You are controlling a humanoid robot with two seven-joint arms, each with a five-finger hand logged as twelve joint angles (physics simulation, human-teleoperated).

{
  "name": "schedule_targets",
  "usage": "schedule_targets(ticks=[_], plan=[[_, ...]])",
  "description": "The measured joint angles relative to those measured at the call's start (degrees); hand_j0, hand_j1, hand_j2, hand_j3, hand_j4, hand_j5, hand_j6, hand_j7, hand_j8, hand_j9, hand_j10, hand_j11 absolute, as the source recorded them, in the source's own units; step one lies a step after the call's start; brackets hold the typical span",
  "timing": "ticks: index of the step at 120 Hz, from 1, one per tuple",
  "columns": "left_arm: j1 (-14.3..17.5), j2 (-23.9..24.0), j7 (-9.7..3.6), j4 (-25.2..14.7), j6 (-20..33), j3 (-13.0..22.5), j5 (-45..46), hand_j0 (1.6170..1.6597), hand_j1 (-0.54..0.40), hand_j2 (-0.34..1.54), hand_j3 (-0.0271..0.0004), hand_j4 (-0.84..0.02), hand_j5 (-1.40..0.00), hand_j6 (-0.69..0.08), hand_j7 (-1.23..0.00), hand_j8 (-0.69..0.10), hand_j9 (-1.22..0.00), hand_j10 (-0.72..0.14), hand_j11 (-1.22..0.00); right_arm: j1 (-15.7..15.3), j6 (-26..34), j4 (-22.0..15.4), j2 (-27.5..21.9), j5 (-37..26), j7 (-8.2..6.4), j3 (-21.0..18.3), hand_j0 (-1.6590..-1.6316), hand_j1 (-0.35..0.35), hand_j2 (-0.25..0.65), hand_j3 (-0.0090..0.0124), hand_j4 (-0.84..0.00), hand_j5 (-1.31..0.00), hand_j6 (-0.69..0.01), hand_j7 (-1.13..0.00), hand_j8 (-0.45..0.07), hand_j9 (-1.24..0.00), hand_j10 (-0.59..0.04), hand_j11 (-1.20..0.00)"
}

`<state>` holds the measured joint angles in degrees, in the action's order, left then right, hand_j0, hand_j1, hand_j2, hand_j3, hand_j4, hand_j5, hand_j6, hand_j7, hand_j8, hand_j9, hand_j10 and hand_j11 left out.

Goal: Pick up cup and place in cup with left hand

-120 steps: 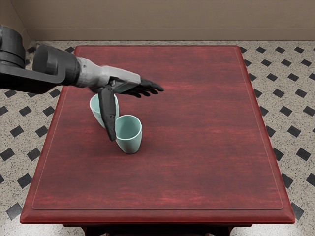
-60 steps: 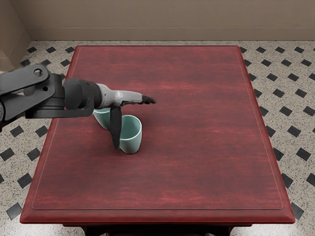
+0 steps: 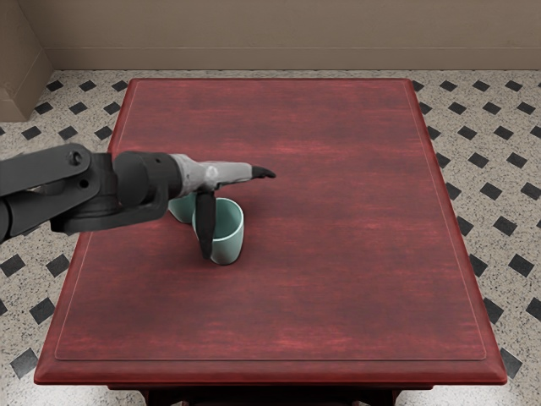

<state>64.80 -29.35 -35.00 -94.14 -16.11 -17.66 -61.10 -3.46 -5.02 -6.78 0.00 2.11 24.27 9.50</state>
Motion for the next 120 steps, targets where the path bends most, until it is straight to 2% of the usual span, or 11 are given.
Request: schedule_targets(ticks=[15,32,55,120], plan=[[-1.57,-0.01,0.00,-1.31,0.67,0.01,-1.86,1.6581,0.310,0.01,0.0000,-0.036,-0.04,-0.036,-0.04,-0.036,-0.04,-0.035,-0.04,0.20,0.01,-0.01,0.00,0.00,-0.01,0.02,-1.6581,-0.349,0.000,0.0000,0.000,0.00,0.000,0.00,0.000,0.00,0.000,0.00],[-1.70,-1.62,0.00,-1.93,1.01,0.02,-3.09,1.6581,0.305,0.01,0.0000,-0.040,-0.05,-0.040,-0.05,-0.040,-0.05,-0.039,-0.05,0.28,0.01,0.00,0.00,0.00,-0.01,0.05,-1.6581,-0.349,0.000,0.0000,0.000,0.00,0.000,0.00,0.000,0.00,0.000,0.00],[-1.68,-1.09,0.00,-2.08,0.99,0.00,-3.43,1.6581,0.290,0.01,0.0000,-0.052,-0.06,-0.053,-0.06,-0.052,-0.06,-0.051,-0.06,0.33,0.01,0.00,0.00,0.00,-0.01,0.07,-1.6581,-0.349,0.000,0.0000,0.000,0.00,0.000,0.00,0.000,0.00,0.000,0.00],[-2.05,-1.34,-0.01,-1.98,0.68,0.15,-3.50,1.6581,0.126,0.05,0.0000,-0.184,-0.24,-0.185,-0.24,-0.185,-0.24,-0.185,-0.24,0.39,0.01,0.00,0.00,0.00,-0.01,0.05,-1.6581,-0.349,0.000,0.0000,0.000,0.00,0.000,0.00,0.000,0.00,0.000,0.00]])
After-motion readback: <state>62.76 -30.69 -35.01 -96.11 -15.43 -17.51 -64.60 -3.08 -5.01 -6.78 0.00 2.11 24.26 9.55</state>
